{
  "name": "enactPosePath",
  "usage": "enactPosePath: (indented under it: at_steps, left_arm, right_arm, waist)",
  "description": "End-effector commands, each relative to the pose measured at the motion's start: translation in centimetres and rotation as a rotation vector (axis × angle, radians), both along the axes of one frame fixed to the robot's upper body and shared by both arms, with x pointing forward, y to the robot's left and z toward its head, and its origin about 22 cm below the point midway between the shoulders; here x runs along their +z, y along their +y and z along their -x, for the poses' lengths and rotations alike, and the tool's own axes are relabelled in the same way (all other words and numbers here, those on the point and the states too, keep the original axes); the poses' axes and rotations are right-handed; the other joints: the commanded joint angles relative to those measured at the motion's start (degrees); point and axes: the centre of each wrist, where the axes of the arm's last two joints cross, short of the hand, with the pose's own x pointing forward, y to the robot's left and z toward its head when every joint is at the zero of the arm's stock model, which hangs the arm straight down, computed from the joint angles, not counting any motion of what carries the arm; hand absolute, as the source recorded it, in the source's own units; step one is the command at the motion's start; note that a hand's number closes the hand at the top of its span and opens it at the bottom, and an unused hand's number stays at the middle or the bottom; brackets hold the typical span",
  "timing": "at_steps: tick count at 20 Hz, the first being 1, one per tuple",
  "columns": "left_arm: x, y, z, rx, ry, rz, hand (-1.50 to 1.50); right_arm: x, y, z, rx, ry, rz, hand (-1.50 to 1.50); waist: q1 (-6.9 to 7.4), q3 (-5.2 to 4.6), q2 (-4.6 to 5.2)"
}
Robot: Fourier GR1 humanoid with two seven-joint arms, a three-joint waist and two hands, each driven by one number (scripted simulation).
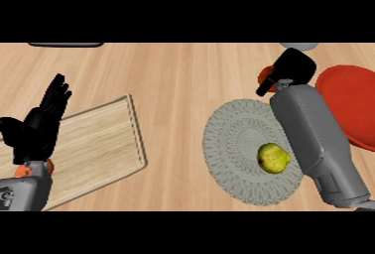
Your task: Pick the tomato from the placemat and place it in the bowl
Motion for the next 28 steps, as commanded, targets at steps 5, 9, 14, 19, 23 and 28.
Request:
enactPosePath:
  at_steps: [5,9,14,19,23,28]
  left_arm:
    - [-0.4,1.8,1.1,0.018,0.006,-0.014,0.00]
    - [-0.3,0.8,1.1,0.032,0.016,0.005,0.00]
    - [-0.4,2.0,0.2,0.039,0.013,0.000,0.00]
    - [-1.0,0.5,2.0,0.018,0.011,0.009,0.00]
    - [0.3,1.7,-0.4,0.032,0.002,0.005,0.00]
    - [-0.8,0.3,1.3,0.012,0.001,-0.006,0.00]
  right_arm:
    - [10.4,1.6,-1.3,-0.183,-0.402,0.196,1.50]
    - [10.8,-1.5,-0.8,-0.209,-0.468,0.171,1.50]
    - [11.3,-3.3,1.1,-0.248,-0.482,0.153,1.50]
    - [11.5,-7.6,0.8,-0.278,-0.537,0.075,1.50]
    - [6.9,-13.4,2.4,-0.283,-0.551,0.067,1.50]
    - [4.5,-18.5,2.0,-0.305,-0.540,0.046,1.50]
  waist:
    - [-0.30,-0.10,-0.65]
    - [-1.31,0.00,-0.60]
    - [-2.15,-0.02,-0.68]
    - [-1.14,0.01,-0.50]
    - [-1.55,0.03,-0.26]
    - [-0.36,0.07,-0.04]
